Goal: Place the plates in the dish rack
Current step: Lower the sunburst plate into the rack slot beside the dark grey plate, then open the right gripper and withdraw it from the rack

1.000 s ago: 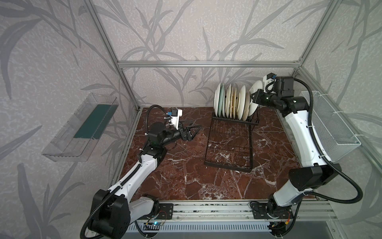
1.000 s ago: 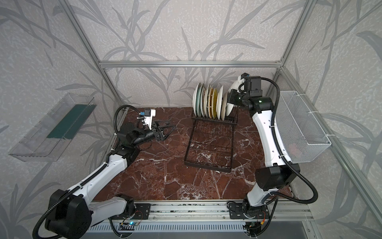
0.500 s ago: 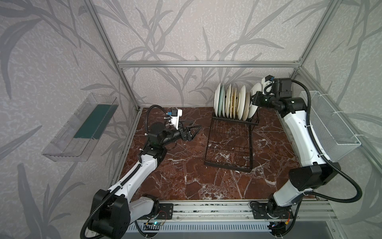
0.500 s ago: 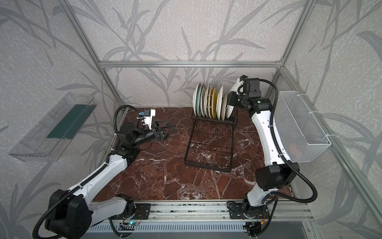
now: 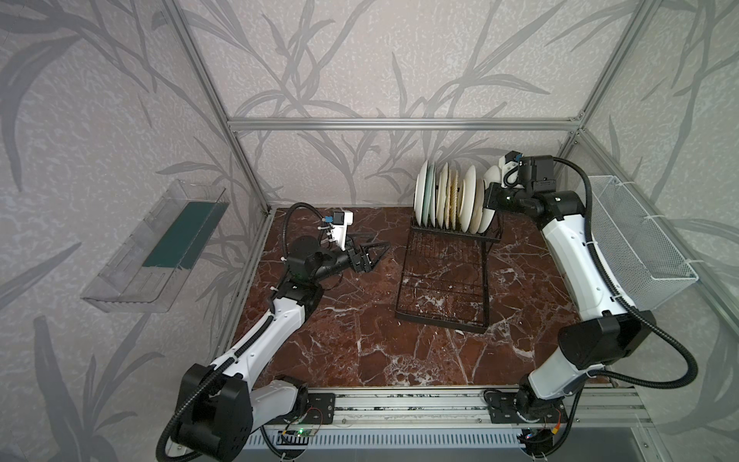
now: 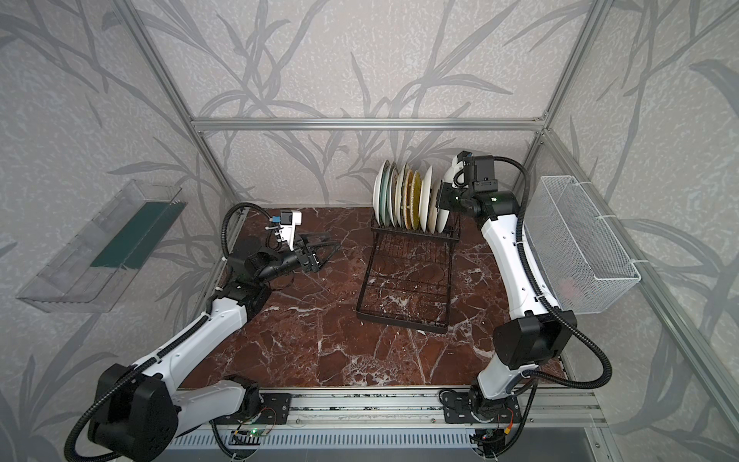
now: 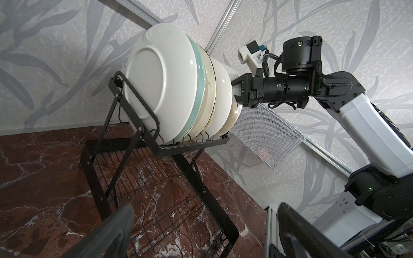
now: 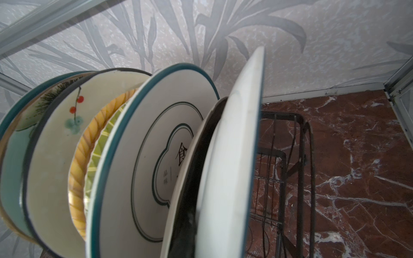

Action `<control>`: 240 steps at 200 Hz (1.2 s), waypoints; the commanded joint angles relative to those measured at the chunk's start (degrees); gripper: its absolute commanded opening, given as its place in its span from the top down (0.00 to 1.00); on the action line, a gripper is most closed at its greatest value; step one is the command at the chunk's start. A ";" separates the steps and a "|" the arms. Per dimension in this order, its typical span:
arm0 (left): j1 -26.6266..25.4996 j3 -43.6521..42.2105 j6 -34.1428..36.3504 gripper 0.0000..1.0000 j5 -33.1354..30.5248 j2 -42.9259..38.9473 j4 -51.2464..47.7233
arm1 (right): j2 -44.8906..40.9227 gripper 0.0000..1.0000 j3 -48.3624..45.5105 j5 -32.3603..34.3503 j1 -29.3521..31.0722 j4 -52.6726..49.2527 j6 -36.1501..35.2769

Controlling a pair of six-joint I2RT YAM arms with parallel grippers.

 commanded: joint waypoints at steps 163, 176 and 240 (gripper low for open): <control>-0.08 -0.37 -0.76 0.01 1.10 0.66 2.57 | -2.86 0.63 0.00 6.63 2.27 1.60 -3.15; -0.08 -0.31 -0.76 0.01 1.08 0.57 2.51 | -3.32 0.62 0.38 5.92 2.28 1.71 -2.71; -0.13 -0.31 -0.34 0.01 0.89 -0.19 1.61 | -5.37 0.59 2.41 3.54 2.27 1.28 -1.70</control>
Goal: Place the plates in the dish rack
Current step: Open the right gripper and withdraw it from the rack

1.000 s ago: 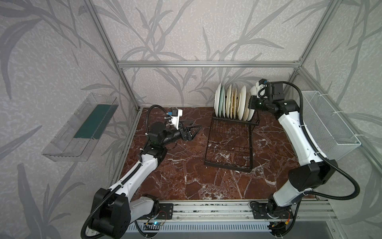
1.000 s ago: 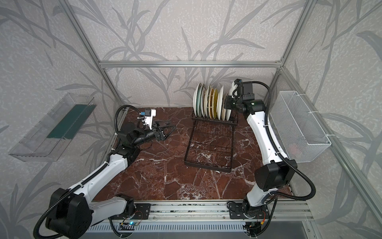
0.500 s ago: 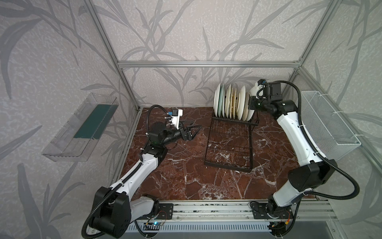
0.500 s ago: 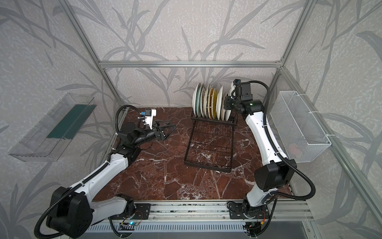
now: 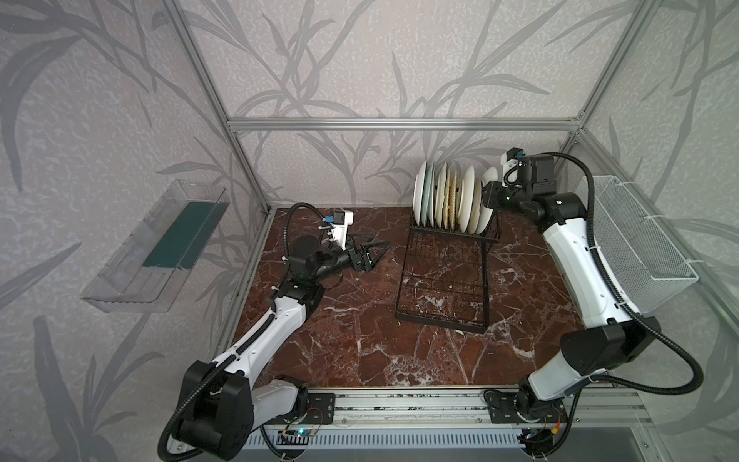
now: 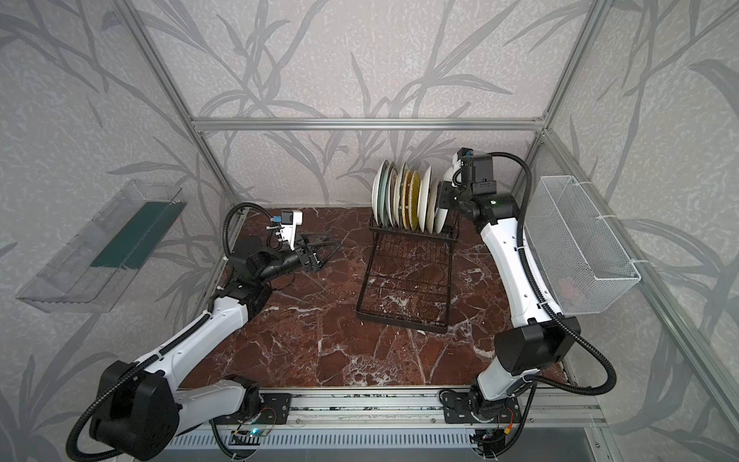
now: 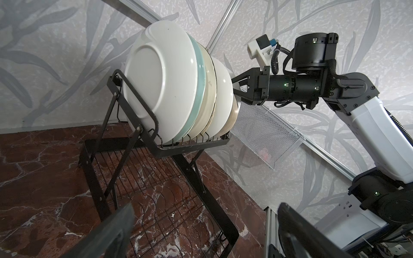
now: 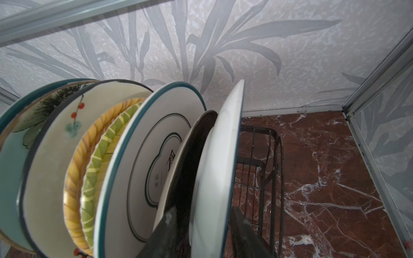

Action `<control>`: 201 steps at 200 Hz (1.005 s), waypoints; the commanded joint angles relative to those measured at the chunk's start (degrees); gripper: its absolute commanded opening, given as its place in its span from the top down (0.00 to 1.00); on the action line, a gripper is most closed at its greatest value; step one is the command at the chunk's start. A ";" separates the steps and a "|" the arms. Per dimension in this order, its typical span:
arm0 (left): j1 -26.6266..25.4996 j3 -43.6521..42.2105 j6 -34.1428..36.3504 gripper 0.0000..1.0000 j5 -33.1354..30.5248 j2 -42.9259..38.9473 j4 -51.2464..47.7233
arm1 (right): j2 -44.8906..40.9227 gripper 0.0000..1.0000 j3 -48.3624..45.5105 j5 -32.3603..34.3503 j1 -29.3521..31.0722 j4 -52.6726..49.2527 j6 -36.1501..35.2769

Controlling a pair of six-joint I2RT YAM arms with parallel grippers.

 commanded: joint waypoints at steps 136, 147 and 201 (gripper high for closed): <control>-10.09 10.67 6.08 0.11 -26.24 3.35 -35.00 | -27.51 0.27 -19.72 -5.81 -6.15 -2.49 4.73; -12.29 12.74 7.63 0.13 -30.85 6.06 -38.99 | -31.38 0.27 -25.74 -5.66 -6.28 -2.91 5.34; -20.22 23.86 9.36 0.32 -42.80 22.55 -52.17 | -39.93 0.30 -54.18 -9.07 -6.37 1.94 11.62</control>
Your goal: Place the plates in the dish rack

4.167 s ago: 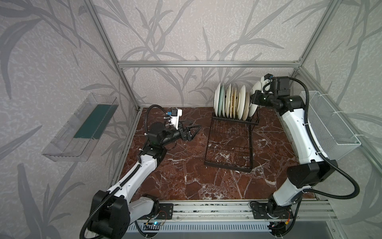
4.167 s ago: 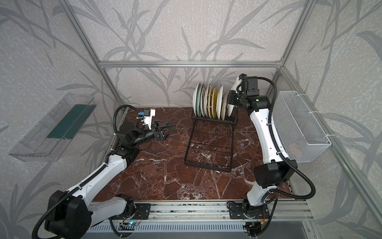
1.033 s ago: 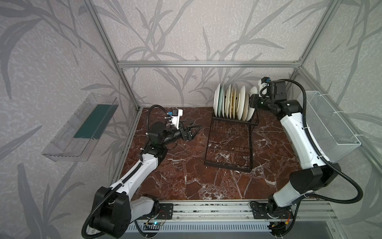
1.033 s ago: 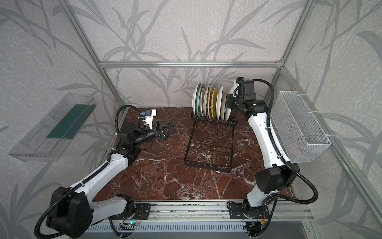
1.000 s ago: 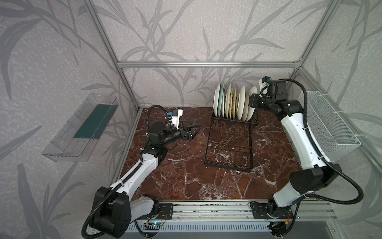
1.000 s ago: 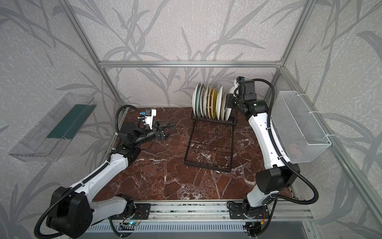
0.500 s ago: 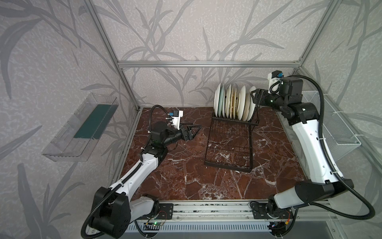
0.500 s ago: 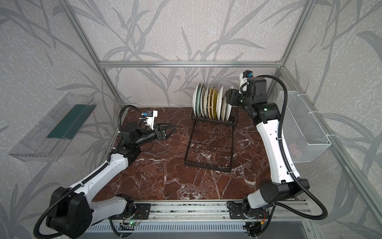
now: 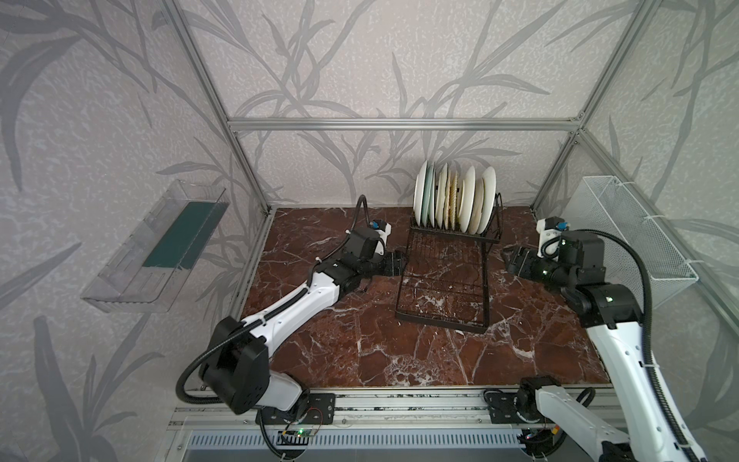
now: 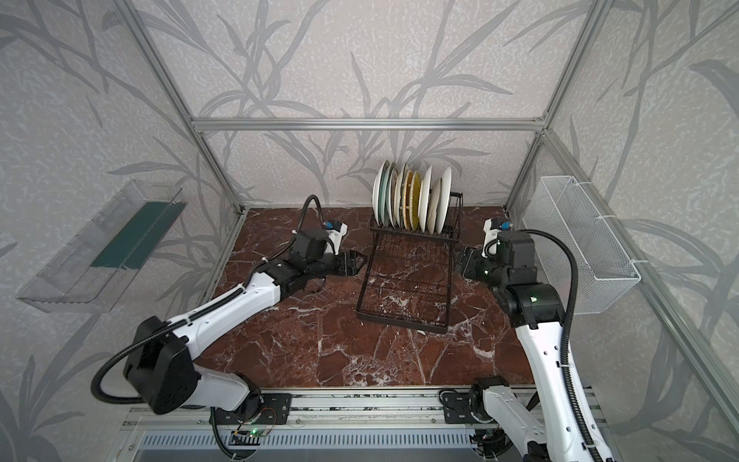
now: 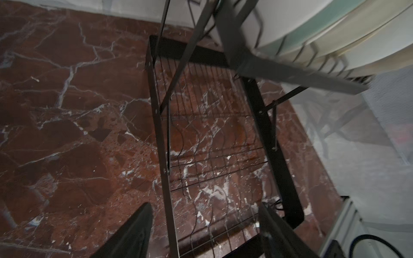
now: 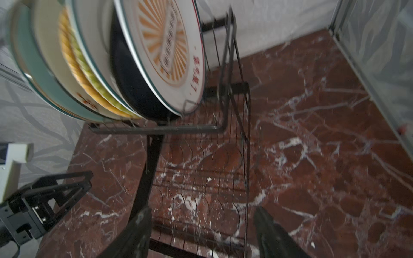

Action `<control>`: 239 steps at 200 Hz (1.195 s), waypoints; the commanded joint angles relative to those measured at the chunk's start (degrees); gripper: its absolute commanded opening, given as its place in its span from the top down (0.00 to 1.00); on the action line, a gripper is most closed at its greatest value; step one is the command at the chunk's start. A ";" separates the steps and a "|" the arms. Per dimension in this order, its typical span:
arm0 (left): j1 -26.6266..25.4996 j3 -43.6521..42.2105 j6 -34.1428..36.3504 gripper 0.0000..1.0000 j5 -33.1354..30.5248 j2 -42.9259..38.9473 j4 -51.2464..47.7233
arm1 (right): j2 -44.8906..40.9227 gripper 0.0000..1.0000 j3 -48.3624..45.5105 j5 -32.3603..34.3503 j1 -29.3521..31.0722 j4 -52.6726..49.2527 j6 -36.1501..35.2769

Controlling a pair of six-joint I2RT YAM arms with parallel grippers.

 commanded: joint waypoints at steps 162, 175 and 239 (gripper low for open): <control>-3.95 13.63 -1.94 0.55 -14.45 23.59 -11.97 | 20.56 0.53 -21.34 2.85 0.78 26.29 2.02; -3.96 13.71 -2.19 0.58 -14.40 24.16 -11.61 | 21.72 0.56 -21.05 2.94 0.78 26.19 1.81; -3.96 14.09 -2.94 0.83 -12.75 25.97 -9.66 | 24.78 0.82 -20.71 2.28 2.07 27.99 1.43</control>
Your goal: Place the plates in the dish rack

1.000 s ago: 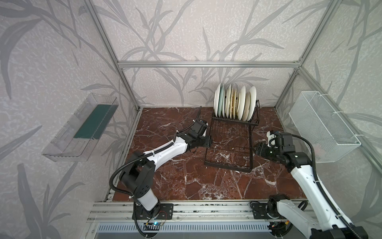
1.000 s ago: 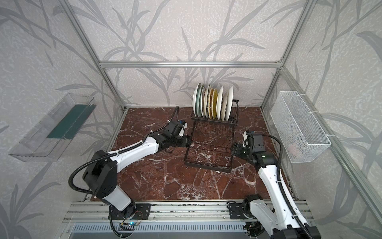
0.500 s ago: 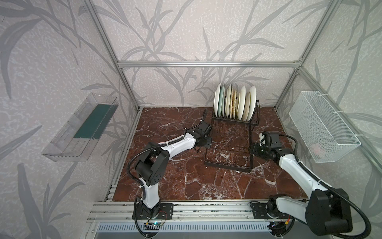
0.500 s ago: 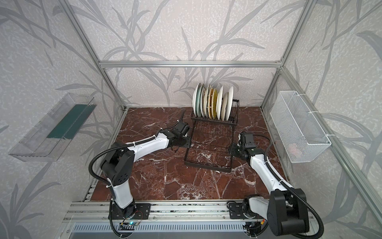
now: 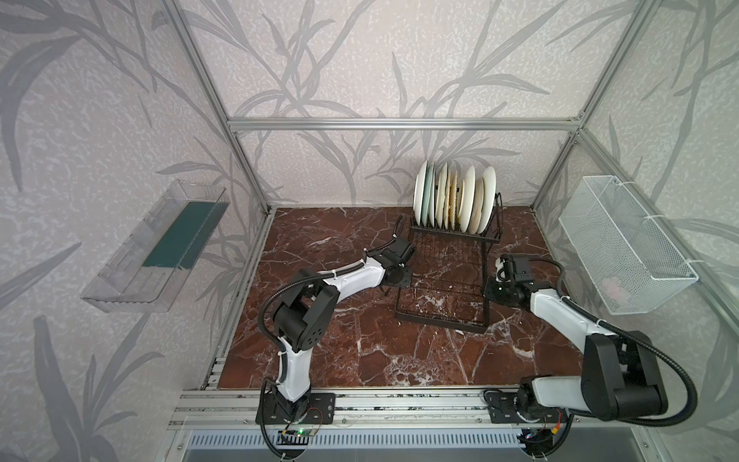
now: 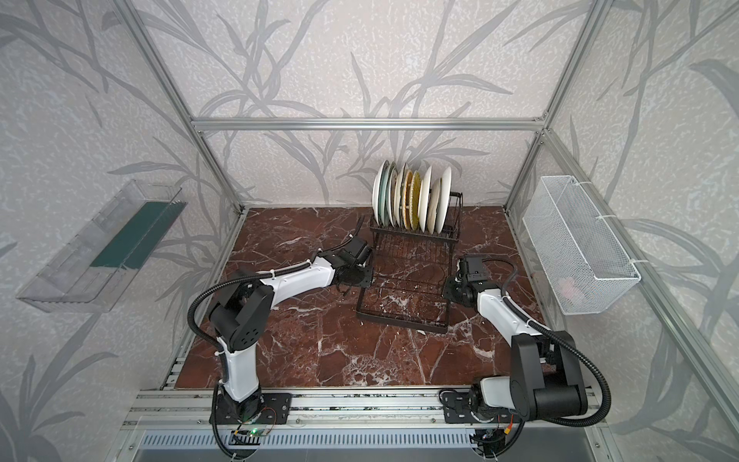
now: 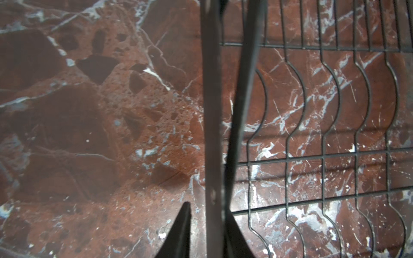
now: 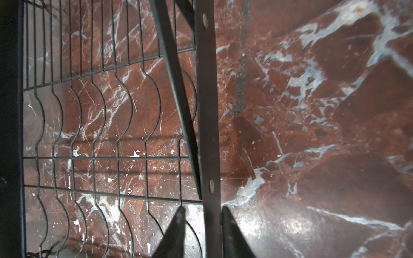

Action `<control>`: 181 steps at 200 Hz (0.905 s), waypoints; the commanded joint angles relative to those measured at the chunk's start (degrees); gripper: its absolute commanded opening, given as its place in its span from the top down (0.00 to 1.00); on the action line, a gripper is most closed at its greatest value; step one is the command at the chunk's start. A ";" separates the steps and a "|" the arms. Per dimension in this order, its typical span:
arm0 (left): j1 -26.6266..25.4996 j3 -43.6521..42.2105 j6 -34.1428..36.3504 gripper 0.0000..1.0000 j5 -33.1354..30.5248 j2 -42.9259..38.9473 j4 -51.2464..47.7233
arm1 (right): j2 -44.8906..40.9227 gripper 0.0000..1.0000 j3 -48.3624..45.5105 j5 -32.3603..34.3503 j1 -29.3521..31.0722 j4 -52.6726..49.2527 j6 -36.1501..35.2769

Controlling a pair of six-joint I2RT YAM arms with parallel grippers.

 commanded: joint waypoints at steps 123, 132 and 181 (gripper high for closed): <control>0.52 -7.25 -13.25 1.00 -12.16 -6.66 -2.12 | 6.23 1.00 6.16 -0.01 9.77 4.15 -0.59; 0.92 -7.74 -13.71 1.00 -12.98 -7.32 -3.41 | 6.64 1.00 6.63 -0.05 10.59 4.57 -0.17; 3.54 -14.76 -15.44 1.00 -13.53 -13.69 -2.91 | 7.71 1.00 7.66 0.01 15.16 6.47 3.37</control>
